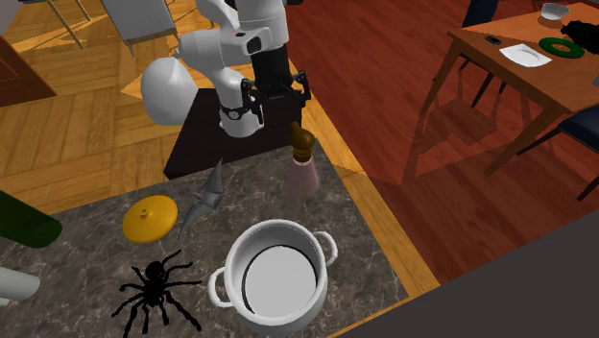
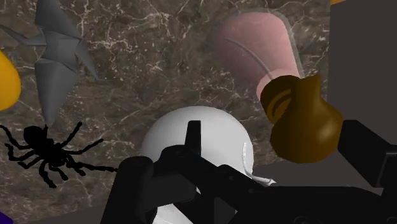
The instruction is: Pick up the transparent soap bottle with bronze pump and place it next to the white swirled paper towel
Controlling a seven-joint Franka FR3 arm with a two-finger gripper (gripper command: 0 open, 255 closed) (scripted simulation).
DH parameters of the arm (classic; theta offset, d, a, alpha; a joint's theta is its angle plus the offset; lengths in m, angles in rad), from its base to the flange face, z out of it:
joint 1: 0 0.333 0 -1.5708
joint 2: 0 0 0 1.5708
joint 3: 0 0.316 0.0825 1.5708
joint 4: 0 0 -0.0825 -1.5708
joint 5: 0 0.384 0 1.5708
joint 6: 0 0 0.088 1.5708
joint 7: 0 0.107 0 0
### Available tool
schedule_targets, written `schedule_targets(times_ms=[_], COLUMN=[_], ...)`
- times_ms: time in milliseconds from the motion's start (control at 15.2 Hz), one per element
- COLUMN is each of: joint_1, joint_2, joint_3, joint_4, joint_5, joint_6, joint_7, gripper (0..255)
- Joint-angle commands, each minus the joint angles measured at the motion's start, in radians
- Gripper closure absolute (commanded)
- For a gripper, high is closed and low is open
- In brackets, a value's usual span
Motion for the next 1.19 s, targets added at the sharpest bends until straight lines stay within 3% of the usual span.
schedule_targets(times_ms=[0, 132, 594, 1122], joint_1=[0.018, 0.029, 0.021, 0.02], joint_2=[0.037, 0.072, 0.157, 0.165], joint_3=[0.051, 0.093, 0.129, 0.132], joint_4=[-0.005, -0.004, -0.042, -0.045], joint_5=[0.033, 0.057, 0.072, 0.073], joint_6=[0.067, 0.12, 0.244, 0.254], joint_7=[0.042, 0.076, 0.074, 0.074], gripper=[0, 0, 0, 0])
